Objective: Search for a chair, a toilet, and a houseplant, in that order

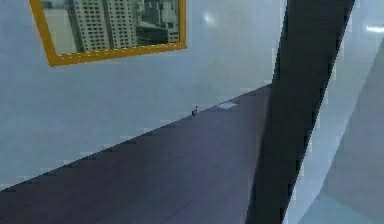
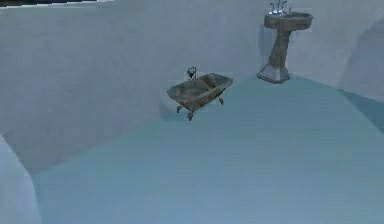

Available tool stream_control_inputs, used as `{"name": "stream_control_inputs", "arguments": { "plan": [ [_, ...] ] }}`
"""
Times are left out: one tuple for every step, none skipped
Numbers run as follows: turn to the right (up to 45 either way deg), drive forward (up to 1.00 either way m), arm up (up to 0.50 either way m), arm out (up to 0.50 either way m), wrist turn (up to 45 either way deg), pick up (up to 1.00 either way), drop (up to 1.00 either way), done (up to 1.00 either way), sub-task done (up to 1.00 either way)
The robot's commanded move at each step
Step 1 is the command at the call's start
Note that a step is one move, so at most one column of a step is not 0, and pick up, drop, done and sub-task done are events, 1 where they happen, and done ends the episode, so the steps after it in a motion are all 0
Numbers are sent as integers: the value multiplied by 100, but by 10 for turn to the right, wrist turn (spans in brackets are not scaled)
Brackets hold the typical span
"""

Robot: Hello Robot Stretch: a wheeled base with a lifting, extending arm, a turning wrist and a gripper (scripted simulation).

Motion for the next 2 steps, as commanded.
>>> {"name": "stream_control_inputs", "arguments": {
  "plan": [
    [0, 50, 0, 0, 0, 0, 0, 0, 0],
    [330, 0, 0, 0, 0, 0, 0, 0, 0]
  ]
}}
